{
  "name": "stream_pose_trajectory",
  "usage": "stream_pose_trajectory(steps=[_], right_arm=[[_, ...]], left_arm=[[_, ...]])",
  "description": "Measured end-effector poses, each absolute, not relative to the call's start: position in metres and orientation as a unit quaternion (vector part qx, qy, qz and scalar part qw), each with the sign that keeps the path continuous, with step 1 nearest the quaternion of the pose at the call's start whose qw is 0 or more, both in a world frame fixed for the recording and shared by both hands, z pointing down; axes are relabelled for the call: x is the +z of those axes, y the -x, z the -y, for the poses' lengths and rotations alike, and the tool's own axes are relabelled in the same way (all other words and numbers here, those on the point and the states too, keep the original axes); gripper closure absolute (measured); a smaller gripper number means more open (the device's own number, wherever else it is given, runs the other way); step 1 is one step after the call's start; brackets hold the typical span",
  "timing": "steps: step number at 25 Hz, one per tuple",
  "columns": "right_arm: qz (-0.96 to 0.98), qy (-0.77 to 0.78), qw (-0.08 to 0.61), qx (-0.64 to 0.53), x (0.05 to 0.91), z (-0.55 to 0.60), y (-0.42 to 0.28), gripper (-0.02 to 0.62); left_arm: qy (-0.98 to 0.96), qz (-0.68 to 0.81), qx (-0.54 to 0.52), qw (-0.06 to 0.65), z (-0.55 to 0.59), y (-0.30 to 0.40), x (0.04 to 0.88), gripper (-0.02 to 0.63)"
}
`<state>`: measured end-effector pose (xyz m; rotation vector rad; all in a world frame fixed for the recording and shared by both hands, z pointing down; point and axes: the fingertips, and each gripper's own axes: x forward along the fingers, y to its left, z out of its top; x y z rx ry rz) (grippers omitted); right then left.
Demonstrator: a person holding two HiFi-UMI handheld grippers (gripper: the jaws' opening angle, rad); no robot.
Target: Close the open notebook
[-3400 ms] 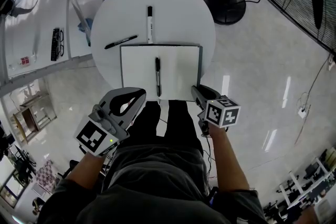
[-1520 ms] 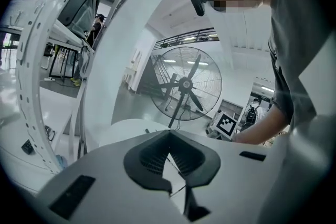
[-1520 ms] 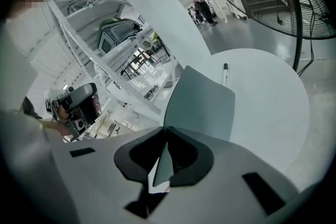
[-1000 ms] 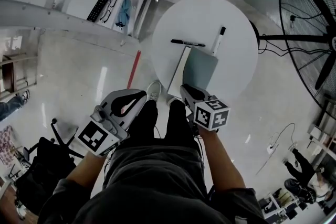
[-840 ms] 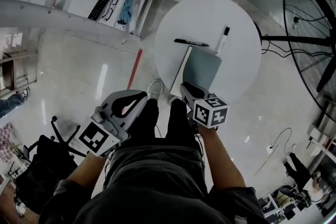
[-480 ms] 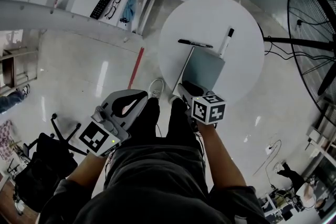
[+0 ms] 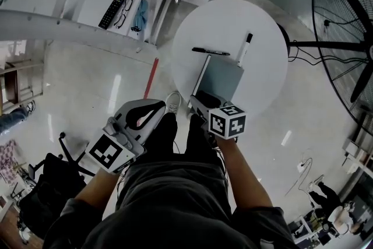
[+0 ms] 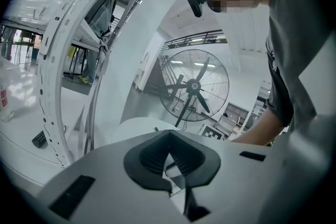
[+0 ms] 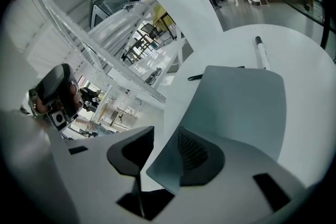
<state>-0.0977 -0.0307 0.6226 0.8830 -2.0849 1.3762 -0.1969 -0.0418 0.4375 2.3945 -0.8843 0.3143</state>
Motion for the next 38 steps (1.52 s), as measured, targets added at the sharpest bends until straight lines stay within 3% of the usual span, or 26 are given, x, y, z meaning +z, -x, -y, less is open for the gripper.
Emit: stream_pose_trajectory(steps=[13, 38], right_arm=[[0.796, -0.361, 0.163, 0.458, 0.536, 0.049, 0.038, 0.543], [0.853, -0.419, 0.054, 0.306, 0.357, 0.064, -0.042, 0.572]], left_arm=[[-0.918, 0.304, 0.112, 0.226, 0.058, 0.144, 0.386, 0.591], [-0.954, 0.258, 0.085, 0.127, 0.073, 0.071, 0.295, 0.591]])
